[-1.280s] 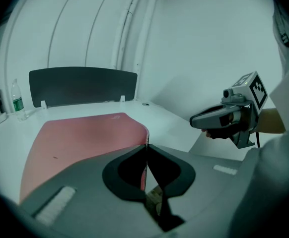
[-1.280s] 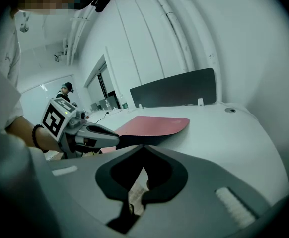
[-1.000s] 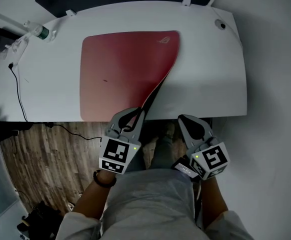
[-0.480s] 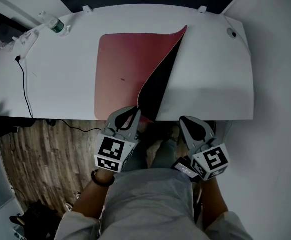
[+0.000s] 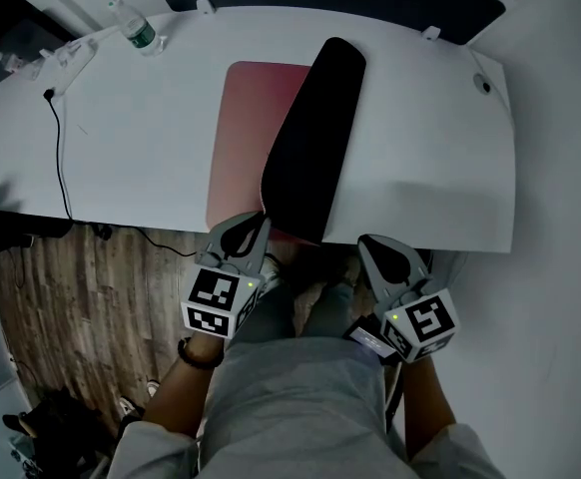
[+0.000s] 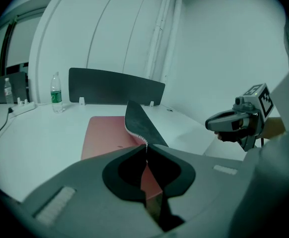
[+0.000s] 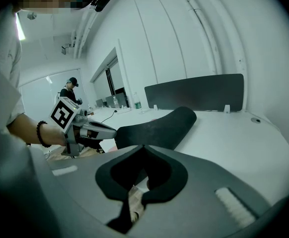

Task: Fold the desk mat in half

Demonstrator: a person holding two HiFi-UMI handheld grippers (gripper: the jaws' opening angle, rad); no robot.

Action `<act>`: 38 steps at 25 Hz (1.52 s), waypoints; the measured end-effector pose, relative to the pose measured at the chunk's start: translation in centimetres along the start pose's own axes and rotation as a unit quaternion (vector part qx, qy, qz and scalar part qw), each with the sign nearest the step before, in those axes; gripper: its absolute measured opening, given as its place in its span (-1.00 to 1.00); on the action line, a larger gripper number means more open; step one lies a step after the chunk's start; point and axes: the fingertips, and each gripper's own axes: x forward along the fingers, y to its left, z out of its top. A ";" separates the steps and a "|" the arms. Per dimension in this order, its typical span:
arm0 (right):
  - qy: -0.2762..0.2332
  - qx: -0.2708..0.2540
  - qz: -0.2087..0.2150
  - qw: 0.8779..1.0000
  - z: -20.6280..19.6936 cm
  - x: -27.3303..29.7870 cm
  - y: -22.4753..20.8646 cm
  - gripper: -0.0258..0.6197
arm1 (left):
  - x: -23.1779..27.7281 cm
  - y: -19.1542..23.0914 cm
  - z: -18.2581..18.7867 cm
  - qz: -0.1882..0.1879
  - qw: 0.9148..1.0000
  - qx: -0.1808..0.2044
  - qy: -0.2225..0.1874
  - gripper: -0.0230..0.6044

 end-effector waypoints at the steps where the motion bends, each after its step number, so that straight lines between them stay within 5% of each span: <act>1: 0.001 -0.002 0.002 1.000 0.0 0.2 0.1 -0.90 | -0.1 0.4 -0.4 0.004 1.000 -0.004 0.003 -0.82; 17: 0.017 -0.016 0.026 0.999 0.0 3.0 2.7 -0.90 | -1.5 6.7 -6.5 0.059 0.996 -0.052 0.052 -0.82; 38: 0.035 -0.027 0.034 0.998 -0.2 5.4 5.8 -0.90 | -2.5 9.6 -10.0 0.065 0.993 -0.062 0.070 -0.82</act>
